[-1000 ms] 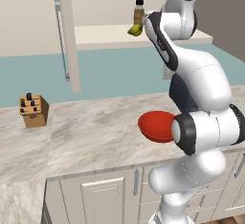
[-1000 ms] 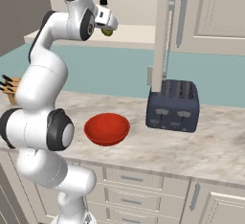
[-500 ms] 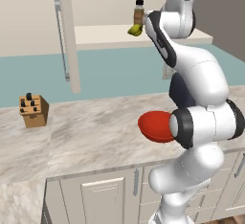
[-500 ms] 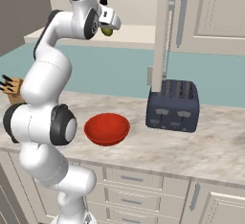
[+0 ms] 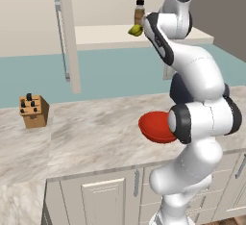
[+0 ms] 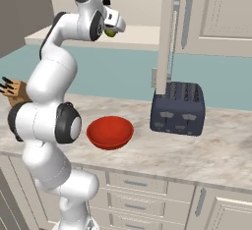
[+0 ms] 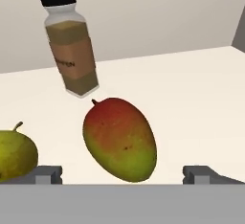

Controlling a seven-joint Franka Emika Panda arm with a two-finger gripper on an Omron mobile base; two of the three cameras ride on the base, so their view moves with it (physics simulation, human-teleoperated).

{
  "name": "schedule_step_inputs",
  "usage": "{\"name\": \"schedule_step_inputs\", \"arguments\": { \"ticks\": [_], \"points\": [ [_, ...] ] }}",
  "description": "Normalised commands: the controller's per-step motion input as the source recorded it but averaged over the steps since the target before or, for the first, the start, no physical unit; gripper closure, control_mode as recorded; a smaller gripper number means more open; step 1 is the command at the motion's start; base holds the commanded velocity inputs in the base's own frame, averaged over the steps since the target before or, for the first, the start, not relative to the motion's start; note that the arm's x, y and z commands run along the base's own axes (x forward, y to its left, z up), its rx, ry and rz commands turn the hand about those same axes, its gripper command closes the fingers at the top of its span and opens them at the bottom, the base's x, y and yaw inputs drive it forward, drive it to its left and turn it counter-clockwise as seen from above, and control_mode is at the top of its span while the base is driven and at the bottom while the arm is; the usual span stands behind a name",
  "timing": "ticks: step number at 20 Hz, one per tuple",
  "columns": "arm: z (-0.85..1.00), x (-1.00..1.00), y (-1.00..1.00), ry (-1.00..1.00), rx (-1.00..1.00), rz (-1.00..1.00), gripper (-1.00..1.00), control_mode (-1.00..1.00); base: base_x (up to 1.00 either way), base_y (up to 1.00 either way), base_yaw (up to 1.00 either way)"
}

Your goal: Open the cabinet. Pick the pear and mango from the cabinet and place them into the bowl. Then close the cabinet.

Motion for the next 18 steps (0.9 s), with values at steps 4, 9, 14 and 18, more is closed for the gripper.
{"name": "schedule_step_inputs", "arguments": {
  "ticks": [4,9,14,18],
  "points": [
    [-0.04,0.31,0.00,0.03,0.00,0.00,-1.00,-1.00,0.00,0.00,0.00],
    [-0.02,0.30,0.00,0.04,0.00,0.00,-1.00,-1.00,0.00,0.00,0.00],
    [-0.02,0.26,0.00,0.04,0.00,0.00,-1.00,-1.00,0.00,0.00,0.00],
    [-0.05,0.06,0.00,0.05,0.00,0.00,1.00,-1.00,0.00,0.00,0.00]
  ]
}}
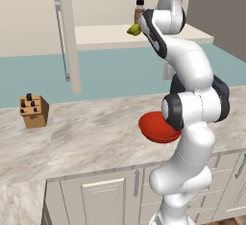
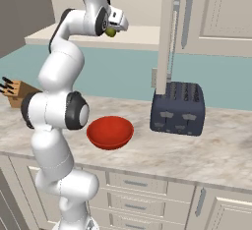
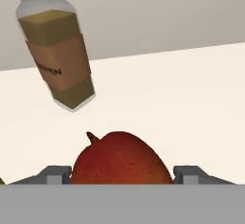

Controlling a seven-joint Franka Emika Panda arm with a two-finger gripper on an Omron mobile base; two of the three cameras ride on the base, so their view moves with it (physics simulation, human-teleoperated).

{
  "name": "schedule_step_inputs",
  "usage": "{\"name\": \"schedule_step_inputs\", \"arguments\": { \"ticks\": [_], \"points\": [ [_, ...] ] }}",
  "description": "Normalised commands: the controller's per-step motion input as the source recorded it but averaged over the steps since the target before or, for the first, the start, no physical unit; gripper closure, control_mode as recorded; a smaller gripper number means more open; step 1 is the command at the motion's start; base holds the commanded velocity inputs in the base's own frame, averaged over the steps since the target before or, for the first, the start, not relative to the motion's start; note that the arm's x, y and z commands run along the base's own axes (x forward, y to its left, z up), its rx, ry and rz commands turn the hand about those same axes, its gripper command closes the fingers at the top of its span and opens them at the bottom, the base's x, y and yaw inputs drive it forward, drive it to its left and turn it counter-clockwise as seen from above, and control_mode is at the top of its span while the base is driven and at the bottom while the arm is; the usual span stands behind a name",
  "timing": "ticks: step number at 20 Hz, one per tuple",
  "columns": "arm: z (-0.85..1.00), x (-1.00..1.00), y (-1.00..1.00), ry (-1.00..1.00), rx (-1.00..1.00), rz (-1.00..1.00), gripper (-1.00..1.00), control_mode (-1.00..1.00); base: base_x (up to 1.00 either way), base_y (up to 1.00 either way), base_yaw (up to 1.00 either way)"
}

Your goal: Open the cabinet. Pick the pear and mango from the cabinet and place them into the bowl. Then close the cabinet.

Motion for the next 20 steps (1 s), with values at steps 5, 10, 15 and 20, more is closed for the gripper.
{"name": "schedule_step_inputs", "arguments": {
  "ticks": [5,10,15,20],
  "points": [
    [-0.01,0.00,0.00,0.03,0.00,0.00,1.00,-1.00,0.00,0.00,0.00],
    [-0.01,0.00,-0.07,0.00,0.00,0.00,1.00,-1.00,0.00,0.00,0.00],
    [-0.07,-0.07,-0.10,-0.01,0.00,0.00,1.00,-1.00,0.00,0.00,0.00],
    [-0.03,-0.29,-0.01,-0.03,0.00,0.00,1.00,-1.00,0.00,0.00,0.00]
  ]
}}
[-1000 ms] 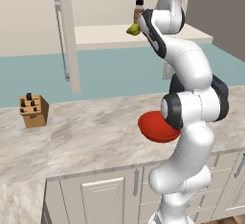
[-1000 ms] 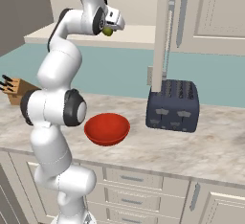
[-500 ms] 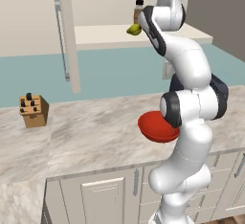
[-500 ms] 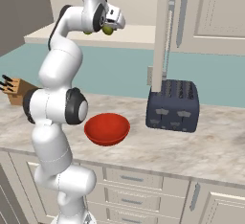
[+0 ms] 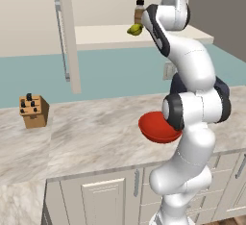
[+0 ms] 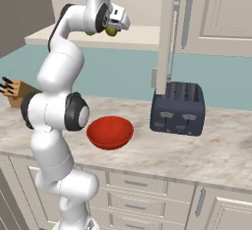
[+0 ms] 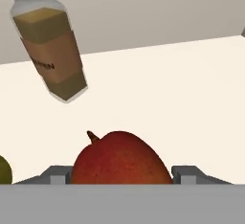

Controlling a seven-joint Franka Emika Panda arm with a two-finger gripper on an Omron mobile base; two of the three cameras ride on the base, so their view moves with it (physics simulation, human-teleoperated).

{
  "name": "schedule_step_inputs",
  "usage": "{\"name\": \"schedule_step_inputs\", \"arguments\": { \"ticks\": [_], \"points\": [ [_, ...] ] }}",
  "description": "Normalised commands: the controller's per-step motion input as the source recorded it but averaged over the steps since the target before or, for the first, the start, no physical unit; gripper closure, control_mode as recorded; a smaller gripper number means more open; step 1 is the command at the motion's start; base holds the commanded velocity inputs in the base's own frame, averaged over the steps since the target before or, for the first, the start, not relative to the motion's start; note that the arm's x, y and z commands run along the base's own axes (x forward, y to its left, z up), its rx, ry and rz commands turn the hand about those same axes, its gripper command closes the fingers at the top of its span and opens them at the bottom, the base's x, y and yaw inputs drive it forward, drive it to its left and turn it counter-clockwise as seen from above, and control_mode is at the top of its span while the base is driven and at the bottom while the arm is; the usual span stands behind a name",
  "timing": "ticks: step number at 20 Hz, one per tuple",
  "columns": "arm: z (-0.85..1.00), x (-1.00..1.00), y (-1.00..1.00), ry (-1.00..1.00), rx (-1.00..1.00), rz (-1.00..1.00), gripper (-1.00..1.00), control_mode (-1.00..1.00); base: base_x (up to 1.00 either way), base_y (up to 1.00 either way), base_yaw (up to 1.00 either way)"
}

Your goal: Open the cabinet. Pick the pear and mango from the cabinet and place them into the bowl. Then close the cabinet.

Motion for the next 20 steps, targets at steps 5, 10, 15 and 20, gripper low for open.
{"name": "schedule_step_inputs", "arguments": {
  "ticks": [5,10,15,20],
  "points": [
    [0.00,-0.42,0.00,-0.02,0.00,0.00,1.00,-1.00,0.00,0.00,0.00],
    [0.00,-0.52,0.00,0.00,0.00,-0.01,1.00,-1.00,0.00,0.00,0.00],
    [-0.02,-0.60,0.00,0.02,0.00,0.00,1.00,-1.00,0.00,0.00,0.00],
    [-0.16,-0.62,0.00,0.05,0.00,0.00,1.00,-1.00,0.00,0.00,0.00]
  ]
}}
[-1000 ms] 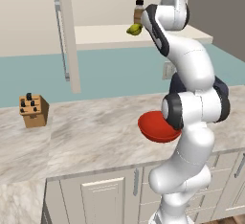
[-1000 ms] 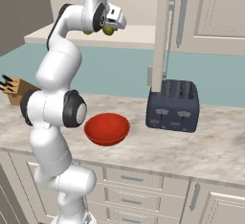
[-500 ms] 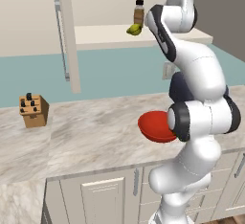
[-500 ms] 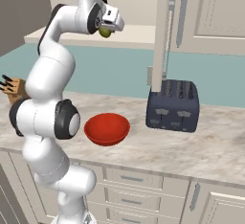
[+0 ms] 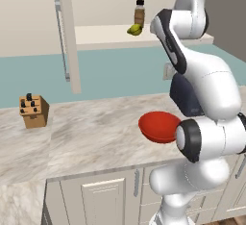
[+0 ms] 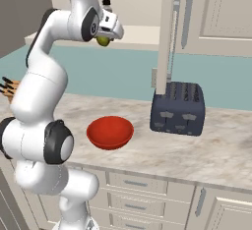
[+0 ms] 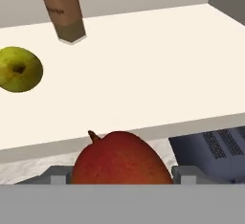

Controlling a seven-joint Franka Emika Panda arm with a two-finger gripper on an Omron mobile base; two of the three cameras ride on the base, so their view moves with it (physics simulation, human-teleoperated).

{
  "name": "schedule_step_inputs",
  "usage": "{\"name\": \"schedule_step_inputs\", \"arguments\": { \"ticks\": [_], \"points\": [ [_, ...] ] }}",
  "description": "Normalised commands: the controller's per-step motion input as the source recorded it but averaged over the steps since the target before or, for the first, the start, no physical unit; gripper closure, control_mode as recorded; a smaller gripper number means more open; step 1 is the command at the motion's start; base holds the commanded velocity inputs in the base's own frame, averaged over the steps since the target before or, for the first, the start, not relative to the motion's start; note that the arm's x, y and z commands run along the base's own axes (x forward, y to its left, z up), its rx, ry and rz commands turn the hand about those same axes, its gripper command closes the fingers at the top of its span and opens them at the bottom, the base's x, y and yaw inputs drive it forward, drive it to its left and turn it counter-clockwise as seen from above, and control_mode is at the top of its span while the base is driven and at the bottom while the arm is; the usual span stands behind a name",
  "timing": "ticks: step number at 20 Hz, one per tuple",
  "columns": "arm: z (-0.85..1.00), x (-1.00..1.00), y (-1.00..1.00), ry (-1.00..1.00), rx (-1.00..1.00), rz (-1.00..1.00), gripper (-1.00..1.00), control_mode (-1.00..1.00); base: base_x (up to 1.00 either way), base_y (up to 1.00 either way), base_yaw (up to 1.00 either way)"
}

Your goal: Open the cabinet. Pick the pear and mango from the cabinet and place them into the bowl. Then close the cabinet.

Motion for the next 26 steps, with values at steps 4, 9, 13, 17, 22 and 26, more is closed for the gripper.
{"name": "schedule_step_inputs", "arguments": {
  "ticks": [4,9,13,17,22,26],
  "points": [
    [-0.13,-0.62,0.00,0.08,0.00,0.00,1.00,-1.00,0.00,0.00,0.00],
    [-0.14,-0.54,0.00,0.12,0.00,0.00,1.00,-1.00,0.00,0.00,0.00],
    [-0.27,-0.34,0.00,0.17,0.00,0.00,1.00,-1.00,0.00,0.00,0.00],
    [-0.40,-0.16,0.00,0.20,0.00,0.00,1.00,-1.00,0.00,0.00,0.00],
    [-0.41,-0.17,0.00,0.16,0.00,0.00,1.00,-1.00,0.00,0.00,0.00],
    [-0.37,-0.37,0.00,0.10,0.00,0.00,1.00,-1.00,0.00,0.00,0.00]
  ]
}}
